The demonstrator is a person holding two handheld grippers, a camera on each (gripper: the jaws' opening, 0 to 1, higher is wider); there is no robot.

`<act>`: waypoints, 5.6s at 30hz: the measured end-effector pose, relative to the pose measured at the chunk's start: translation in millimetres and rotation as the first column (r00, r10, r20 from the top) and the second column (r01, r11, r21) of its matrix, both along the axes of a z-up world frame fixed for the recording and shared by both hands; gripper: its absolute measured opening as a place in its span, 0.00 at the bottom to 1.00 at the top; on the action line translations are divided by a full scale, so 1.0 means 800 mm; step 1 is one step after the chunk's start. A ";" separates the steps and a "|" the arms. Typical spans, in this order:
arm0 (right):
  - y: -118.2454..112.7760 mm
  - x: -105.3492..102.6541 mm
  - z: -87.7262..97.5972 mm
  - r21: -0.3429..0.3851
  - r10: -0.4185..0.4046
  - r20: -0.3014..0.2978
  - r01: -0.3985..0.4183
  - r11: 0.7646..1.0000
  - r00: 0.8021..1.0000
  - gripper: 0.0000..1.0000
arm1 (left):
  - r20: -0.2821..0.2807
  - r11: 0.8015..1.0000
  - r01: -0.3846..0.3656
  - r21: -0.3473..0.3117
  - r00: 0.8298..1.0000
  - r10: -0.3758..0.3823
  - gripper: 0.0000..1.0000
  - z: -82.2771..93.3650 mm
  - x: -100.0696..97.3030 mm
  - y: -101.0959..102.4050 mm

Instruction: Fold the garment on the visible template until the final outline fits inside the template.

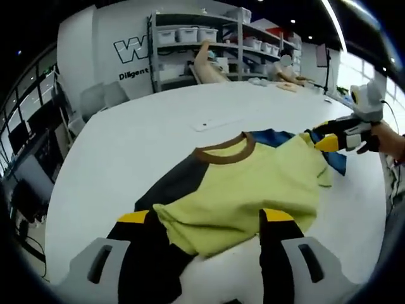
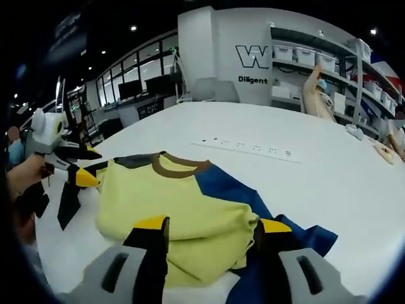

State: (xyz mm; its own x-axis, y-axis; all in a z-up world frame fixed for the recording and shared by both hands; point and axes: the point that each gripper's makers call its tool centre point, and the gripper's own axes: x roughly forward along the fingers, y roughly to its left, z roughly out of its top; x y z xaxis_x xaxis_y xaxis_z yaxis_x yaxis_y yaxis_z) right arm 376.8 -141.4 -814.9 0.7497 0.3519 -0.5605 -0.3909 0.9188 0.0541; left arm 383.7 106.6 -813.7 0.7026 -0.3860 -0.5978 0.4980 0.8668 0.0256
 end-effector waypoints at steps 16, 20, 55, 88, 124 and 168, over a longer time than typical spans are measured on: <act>0.043 -0.059 0.002 0.047 0.140 -0.016 -0.140 0.989 0.990 0.56 | 0.054 0.997 0.029 -0.066 0.998 -0.025 0.69 0.004 -0.046 -0.021; 0.048 -0.071 -0.006 0.044 0.155 -0.028 -0.154 0.987 0.987 0.56 | 0.072 0.997 0.056 -0.051 0.996 -0.053 0.66 0.002 -0.059 -0.032; 0.034 -0.073 -0.064 -0.189 0.126 -0.090 -0.141 0.972 0.988 0.01 | -0.008 0.991 0.131 -0.021 0.991 -0.131 0.01 -0.050 -0.074 -0.100; 0.017 -0.178 0.026 -0.064 0.215 -0.102 -0.222 0.973 0.971 0.00 | -0.053 0.979 0.188 -0.083 0.980 -0.193 0.00 0.039 -0.148 -0.083; -0.009 -0.297 0.023 -0.177 0.330 -0.251 -0.378 0.909 0.910 0.00 | -0.383 0.922 0.376 -0.092 0.842 -0.381 0.00 0.025 -0.312 -0.112; -0.028 -0.336 -0.048 -0.207 0.261 -0.404 -0.365 0.908 0.877 0.00 | -0.193 0.996 0.067 -0.064 0.978 -0.078 0.68 -0.001 -0.284 0.005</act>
State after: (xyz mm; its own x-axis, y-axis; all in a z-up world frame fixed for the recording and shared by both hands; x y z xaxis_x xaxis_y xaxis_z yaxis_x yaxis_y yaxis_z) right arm 107.7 -164.1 -853.3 0.3533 0.3307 -0.8751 -0.6612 0.7500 0.0164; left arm 156.3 110.5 -814.3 0.5436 -0.4686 -0.6964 0.5501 0.8255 -0.1262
